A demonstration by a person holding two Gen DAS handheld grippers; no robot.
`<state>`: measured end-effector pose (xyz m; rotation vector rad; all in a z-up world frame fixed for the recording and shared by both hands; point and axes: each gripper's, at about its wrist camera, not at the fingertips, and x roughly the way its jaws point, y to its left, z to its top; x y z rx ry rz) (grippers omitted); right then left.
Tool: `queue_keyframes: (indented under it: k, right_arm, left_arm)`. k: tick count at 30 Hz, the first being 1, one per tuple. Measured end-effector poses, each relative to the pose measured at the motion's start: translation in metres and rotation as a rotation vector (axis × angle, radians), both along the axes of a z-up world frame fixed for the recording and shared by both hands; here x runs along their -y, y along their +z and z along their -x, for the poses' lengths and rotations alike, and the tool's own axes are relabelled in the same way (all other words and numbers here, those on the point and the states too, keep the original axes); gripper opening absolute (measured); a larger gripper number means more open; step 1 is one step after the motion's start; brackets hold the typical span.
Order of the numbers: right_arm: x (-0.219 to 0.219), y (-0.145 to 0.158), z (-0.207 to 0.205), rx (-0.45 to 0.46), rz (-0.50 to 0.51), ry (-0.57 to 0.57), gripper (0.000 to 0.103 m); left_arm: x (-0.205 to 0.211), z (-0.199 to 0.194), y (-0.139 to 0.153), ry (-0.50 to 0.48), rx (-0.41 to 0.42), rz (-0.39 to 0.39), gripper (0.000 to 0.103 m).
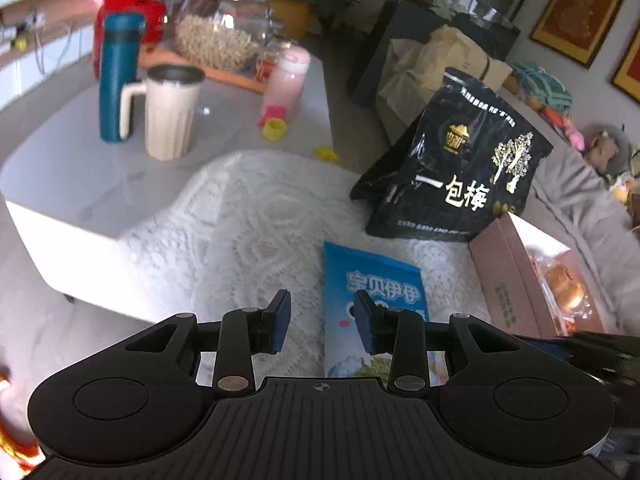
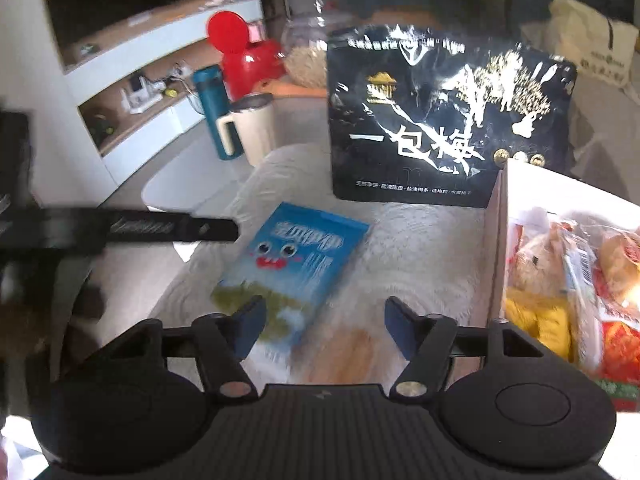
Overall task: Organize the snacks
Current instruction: 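Grasp the blue seaweed bag with left while right reaches the long bread stick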
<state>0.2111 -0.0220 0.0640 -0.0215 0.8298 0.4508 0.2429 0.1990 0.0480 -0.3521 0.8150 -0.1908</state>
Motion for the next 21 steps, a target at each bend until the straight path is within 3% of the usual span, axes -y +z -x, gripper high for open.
queue_keyframes:
  k: [1,2,5,12,13,16,21]
  right_arm:
    - [-0.005,-0.004,-0.008,-0.021,0.010,0.004,0.039]
    - [-0.010,-0.009,-0.015,-0.042,0.024,0.004,0.038]
    - [-0.017,-0.026,-0.025,-0.073,0.081,-0.028,0.038]
    - [0.003,-0.039,-0.021,-0.070,0.070,-0.040,0.037]
    - [0.003,-0.040,-0.020,-0.065,0.081,-0.032,0.037]
    - [0.000,-0.039,-0.009,-0.037,0.118,-0.025,0.039]
    - [0.010,-0.023,0.022,-0.014,0.057,-0.006,0.046]
  left_arm:
    - [0.000,-0.001,-0.003,-0.008,-0.011,0.019,0.039]
    - [0.001,-0.002,-0.006,-0.020,-0.021,0.036,0.039]
    - [0.008,-0.002,-0.015,-0.060,-0.039,0.057,0.039]
    - [0.035,-0.004,-0.024,-0.171,-0.039,0.116,0.038]
    - [0.040,-0.003,-0.022,-0.176,-0.031,0.104,0.029]
    - [0.047,0.007,-0.014,-0.166,-0.005,0.055,0.023]
    - [0.048,0.044,0.002,-0.121,0.040,-0.013,0.021]
